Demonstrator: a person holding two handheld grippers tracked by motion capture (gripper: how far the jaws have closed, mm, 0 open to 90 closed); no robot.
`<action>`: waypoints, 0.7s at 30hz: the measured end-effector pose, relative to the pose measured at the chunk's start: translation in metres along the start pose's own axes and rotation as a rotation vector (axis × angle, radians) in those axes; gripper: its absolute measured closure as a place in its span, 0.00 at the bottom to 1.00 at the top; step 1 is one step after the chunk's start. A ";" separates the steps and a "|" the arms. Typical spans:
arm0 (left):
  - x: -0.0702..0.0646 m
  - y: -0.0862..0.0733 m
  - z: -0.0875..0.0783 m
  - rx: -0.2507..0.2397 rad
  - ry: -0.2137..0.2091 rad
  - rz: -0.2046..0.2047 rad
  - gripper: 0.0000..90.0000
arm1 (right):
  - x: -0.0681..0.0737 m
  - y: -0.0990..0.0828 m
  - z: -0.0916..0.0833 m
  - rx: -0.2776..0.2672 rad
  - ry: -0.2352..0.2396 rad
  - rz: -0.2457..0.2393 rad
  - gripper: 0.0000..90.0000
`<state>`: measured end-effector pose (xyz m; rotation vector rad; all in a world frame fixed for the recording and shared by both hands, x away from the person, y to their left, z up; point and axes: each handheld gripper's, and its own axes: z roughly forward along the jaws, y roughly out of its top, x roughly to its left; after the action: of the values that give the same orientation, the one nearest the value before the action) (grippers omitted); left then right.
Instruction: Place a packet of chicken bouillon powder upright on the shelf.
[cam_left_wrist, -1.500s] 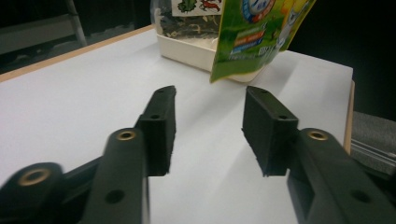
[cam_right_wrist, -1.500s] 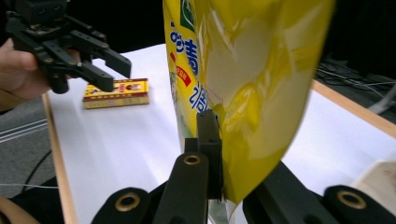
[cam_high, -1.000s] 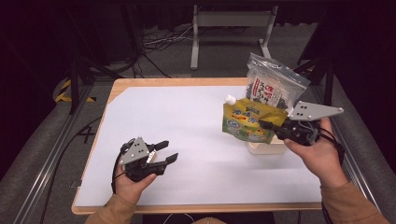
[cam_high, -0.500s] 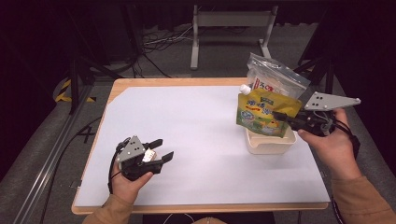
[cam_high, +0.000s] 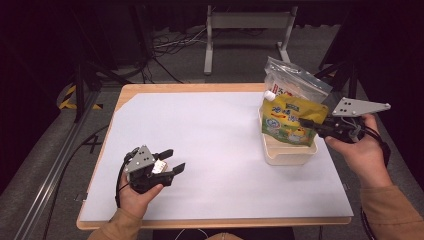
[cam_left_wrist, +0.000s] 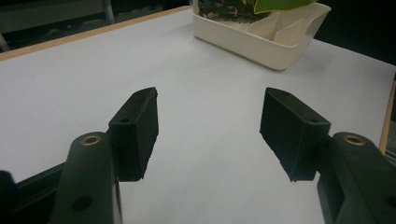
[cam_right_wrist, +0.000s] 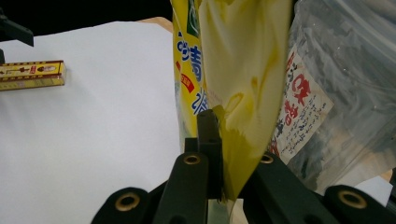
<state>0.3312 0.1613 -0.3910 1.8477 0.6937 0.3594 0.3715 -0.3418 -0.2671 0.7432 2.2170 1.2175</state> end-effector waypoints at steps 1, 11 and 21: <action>0.000 0.000 0.000 0.000 -0.004 -0.005 0.42 | -0.001 -0.001 0.001 0.000 0.001 -0.002 0.99; 0.001 -0.001 -0.001 0.007 -0.006 -0.007 0.42 | -0.011 -0.011 0.005 0.026 0.003 0.009 0.99; 0.001 -0.001 -0.001 0.008 -0.004 -0.002 0.41 | -0.017 -0.018 0.012 0.057 0.000 0.019 0.99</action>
<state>0.3315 0.1625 -0.3914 1.8543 0.6951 0.3515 0.3877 -0.3540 -0.2862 0.7886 2.2583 1.1678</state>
